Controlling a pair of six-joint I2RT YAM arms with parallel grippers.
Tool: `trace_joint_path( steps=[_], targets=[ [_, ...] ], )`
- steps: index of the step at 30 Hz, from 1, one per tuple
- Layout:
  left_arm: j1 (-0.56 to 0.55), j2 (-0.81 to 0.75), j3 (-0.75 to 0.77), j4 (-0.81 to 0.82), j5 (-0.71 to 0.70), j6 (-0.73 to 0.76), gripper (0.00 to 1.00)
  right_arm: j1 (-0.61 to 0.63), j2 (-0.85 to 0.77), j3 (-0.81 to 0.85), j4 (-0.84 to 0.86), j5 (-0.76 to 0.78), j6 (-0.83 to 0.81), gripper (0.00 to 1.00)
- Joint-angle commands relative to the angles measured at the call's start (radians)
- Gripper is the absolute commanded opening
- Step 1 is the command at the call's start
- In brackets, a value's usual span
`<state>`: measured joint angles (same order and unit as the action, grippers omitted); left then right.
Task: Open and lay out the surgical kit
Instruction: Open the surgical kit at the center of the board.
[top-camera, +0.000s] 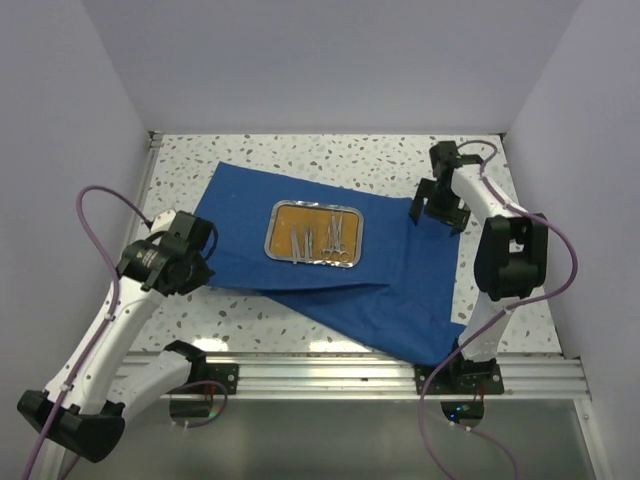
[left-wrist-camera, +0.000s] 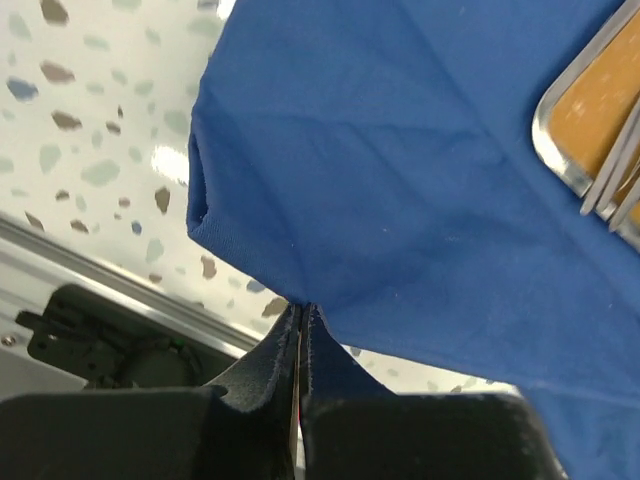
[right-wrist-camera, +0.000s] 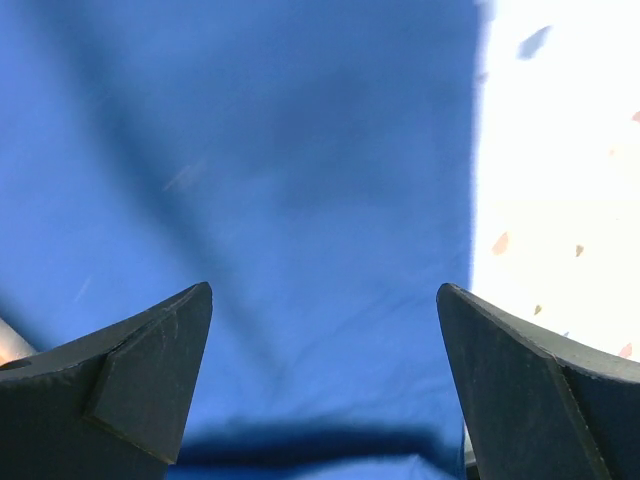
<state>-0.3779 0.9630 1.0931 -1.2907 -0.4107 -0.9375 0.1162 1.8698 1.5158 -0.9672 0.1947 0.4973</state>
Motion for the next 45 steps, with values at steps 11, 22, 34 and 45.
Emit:
trace_joint_path(
  steps=[11,22,34,45],
  targets=[
    [0.005,-0.084,-0.150,-0.025,0.110,-0.055,0.00,-0.182,0.239,0.046,0.084,0.026,0.049,0.99],
    [0.005,-0.003,-0.161,0.002,0.082,-0.021,0.00,-0.182,0.377,0.083,0.153,-0.080,0.044,0.00],
    [0.005,0.187,-0.049,0.125,0.047,0.100,0.00,-0.181,0.685,0.746,0.058,-0.172,0.106,0.00],
    [0.005,0.258,-0.007,0.182,0.110,0.204,0.00,-0.182,0.859,0.972,0.191,-0.140,0.306,0.00]
  ],
)
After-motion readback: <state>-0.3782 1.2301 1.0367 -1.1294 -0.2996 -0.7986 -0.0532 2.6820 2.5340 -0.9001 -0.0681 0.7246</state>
